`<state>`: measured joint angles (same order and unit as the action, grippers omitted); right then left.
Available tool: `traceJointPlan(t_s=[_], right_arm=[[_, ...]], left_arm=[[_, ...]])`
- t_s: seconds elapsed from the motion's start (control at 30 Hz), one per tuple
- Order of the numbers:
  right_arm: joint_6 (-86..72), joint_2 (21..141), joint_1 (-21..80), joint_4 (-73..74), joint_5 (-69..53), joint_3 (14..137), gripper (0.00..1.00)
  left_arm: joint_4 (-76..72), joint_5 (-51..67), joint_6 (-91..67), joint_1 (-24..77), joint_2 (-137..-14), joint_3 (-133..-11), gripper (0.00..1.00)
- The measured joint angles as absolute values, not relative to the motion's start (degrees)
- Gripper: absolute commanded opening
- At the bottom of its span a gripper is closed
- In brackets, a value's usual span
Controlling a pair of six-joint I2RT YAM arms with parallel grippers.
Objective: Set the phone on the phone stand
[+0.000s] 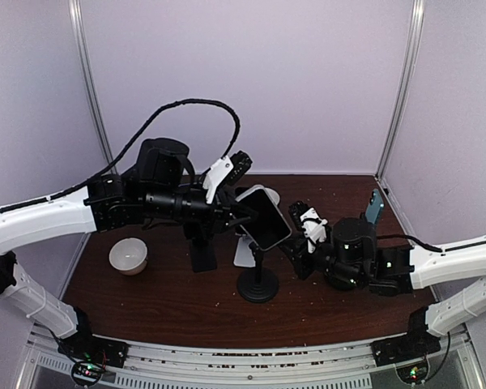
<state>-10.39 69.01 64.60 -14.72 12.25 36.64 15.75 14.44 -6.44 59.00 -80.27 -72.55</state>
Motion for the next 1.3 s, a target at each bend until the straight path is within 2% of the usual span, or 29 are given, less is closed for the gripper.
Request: traceJointPlan(t_s=[0.07, 0.13, 0.33, 0.4, 0.43, 0.47, 0.5, 0.53, 0.57, 0.7, 0.8, 0.97, 1.17, 1.3], right_arm=[[-9.5, 69.0, 64.5, -14.4, 11.0, 36.8, 0.31], [-9.3, 68.9, 64.3, -13.6, 9.8, 36.7, 0.38], [-9.0, 65.8, 64.2, -10.8, 8.2, 35.3, 0.43], [-8.8, 63.6, 64.1, -9.7, 8.1, 35.1, 0.49], [-8.7, 62.5, 63.9, -9.3, 8.1, 35.1, 0.55], [-8.4, 61.3, 63.7, -8.9, 8.1, 35.1, 0.69], [-8.1, 60.2, 63.5, -8.1, 7.8, 35.1, 0.89], [-7.7, 59.2, 63.3, -6.9, 7.6, 35.2, 0.99], [-7.6, 58.3, 62.9, -5.5, 6.8, 35.4, 1.0], [-6.3, 57.0, 60.6, 1.2, 3.2, 38.5, 0.98], [-4.5, 56.8, 57.5, 3.8, -2.9, 41.7, 0.87], [-1.4, 58.8, 52.3, 4.1, -14.5, 46.5, 0.76], [1.5, 65.1, 50.4, 4.6, -26.4, 49.3, 0.71], [2.2, 66.1, 50.5, 5.6, -31.3, 49.3, 0.59]], left_arm=[[15.1, 14.9, -5.3, 58.8, -80.2, -72.5, 0.0], [15.8, 15.3, -4.1, 58.5, -80.7, -72.5, 0.0], [16.4, 17.9, -1.4, 58.3, -82.9, -73.6, 0.0], [16.6, 18.7, -0.6, 58.3, -83.0, -73.6, 0.0], [16.8, 19.1, -0.2, 58.3, -83.1, -73.6, 0.0], [16.9, 19.4, 0.1, 58.3, -83.3, -73.6, 0.0], [16.9, 19.6, 0.5, 58.3, -83.6, -73.7, 0.0], [17.3, 19.8, 0.9, 58.3, -84.0, -74.0, 0.0], [18.0, 20.0, 1.4, 58.3, -84.6, -74.6, 0.0], [21.5, 19.8, 3.5, 58.1, -87.3, -75.7, 0.0], [24.7, 19.6, 4.9, 58.0, -88.9, -75.7, 0.0], [26.7, 20.2, 6.9, 57.9, -89.3, -76.3, 0.0], [28.1, 21.6, 9.2, 57.8, -89.4, -77.8, 0.0], [28.6, 23.8, 10.3, 57.8, -89.8, -79.1, 0.0]])
